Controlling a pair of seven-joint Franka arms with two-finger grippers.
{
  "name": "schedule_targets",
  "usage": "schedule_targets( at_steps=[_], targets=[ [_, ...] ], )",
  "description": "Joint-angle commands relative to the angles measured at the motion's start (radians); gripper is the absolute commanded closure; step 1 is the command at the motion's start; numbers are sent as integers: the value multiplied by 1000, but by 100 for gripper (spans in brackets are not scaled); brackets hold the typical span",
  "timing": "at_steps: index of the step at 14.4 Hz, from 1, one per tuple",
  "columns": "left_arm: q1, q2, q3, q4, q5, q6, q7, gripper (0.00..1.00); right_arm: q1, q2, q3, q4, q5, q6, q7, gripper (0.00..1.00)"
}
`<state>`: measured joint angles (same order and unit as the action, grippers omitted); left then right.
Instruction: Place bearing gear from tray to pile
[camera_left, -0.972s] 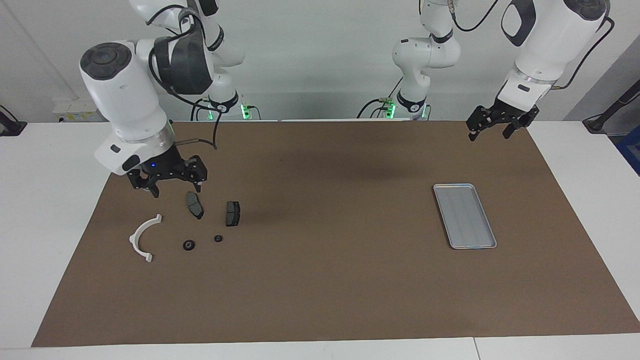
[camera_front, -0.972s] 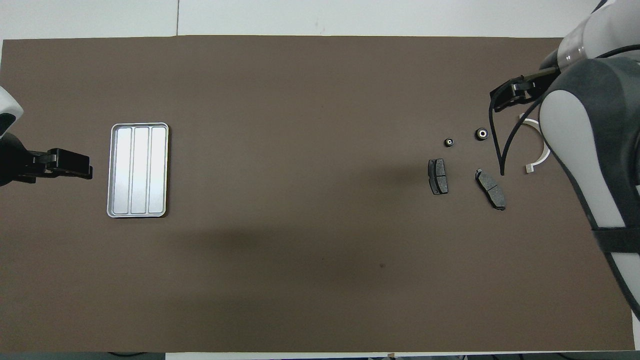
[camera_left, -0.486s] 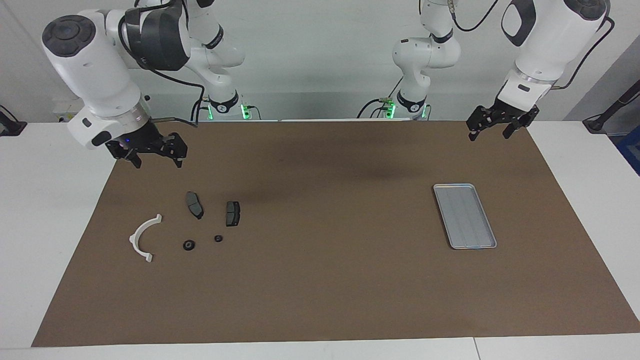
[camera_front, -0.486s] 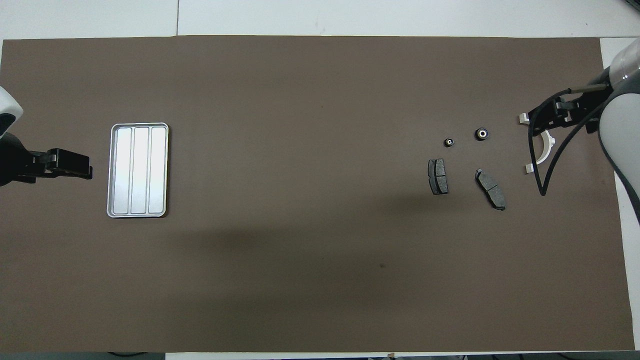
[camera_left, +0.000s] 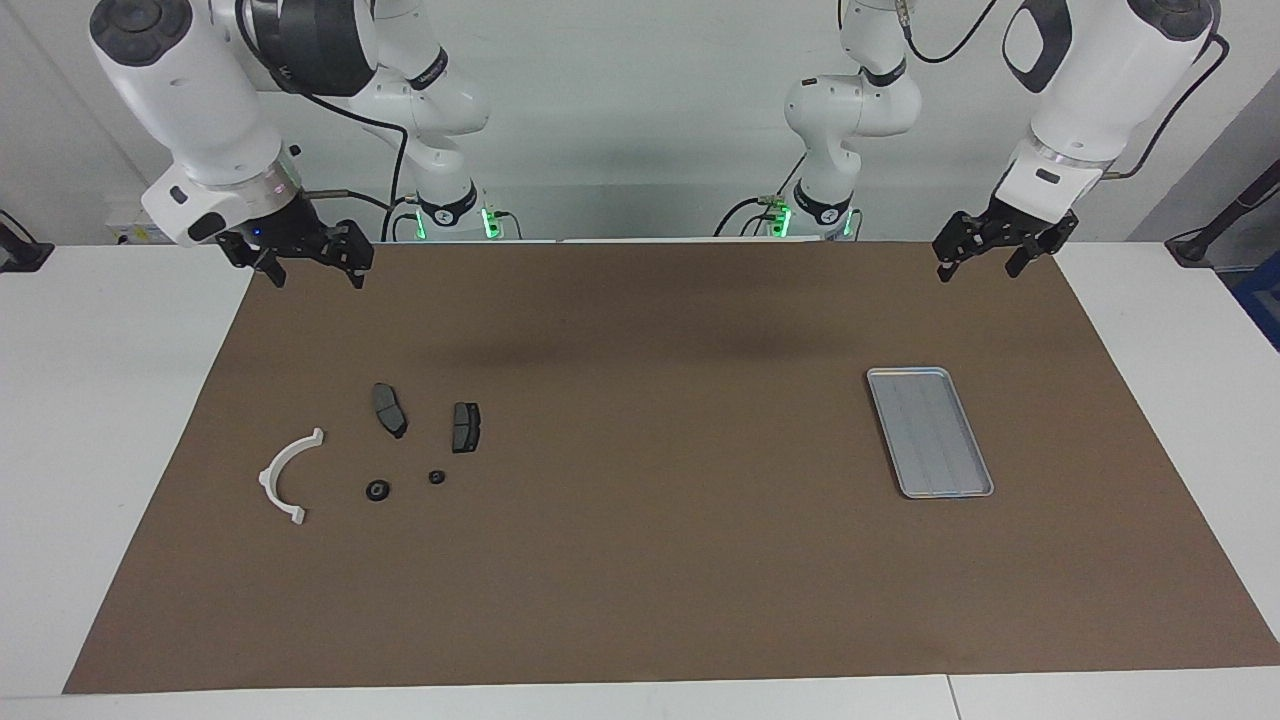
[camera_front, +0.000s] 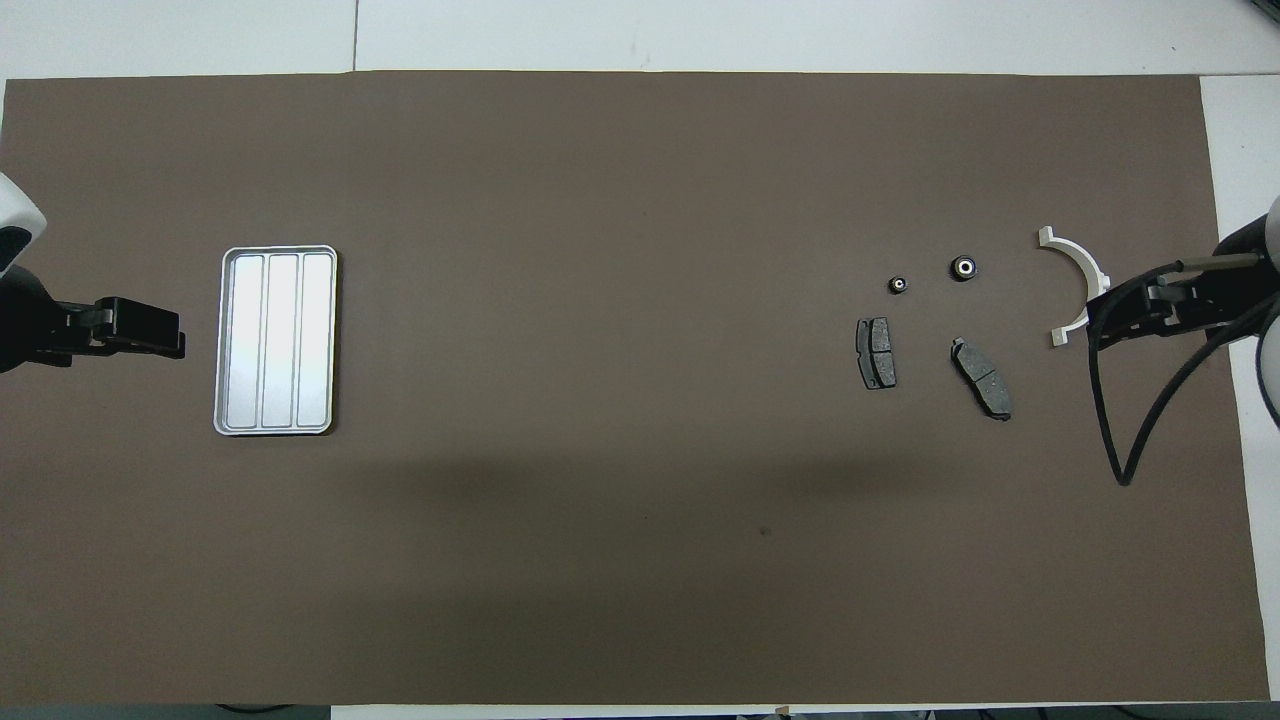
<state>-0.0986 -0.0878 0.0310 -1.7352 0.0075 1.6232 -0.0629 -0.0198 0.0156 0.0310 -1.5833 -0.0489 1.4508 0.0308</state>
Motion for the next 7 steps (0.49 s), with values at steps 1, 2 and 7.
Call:
schedule_targets(
  at_steps=[1,2,7],
  targets=[
    [-4,-9,4,-6,11,-9,6,0,-16,-42,9,-64,21,16,12,0],
    [-4,-9,4,-6,11,-9,8,0,-17,-42,9,-64,21,13,12,0],
    [-4,-9,4,-6,11,-11,6,0,-25,-45,9,-63,23,10,14,0]
  ],
)
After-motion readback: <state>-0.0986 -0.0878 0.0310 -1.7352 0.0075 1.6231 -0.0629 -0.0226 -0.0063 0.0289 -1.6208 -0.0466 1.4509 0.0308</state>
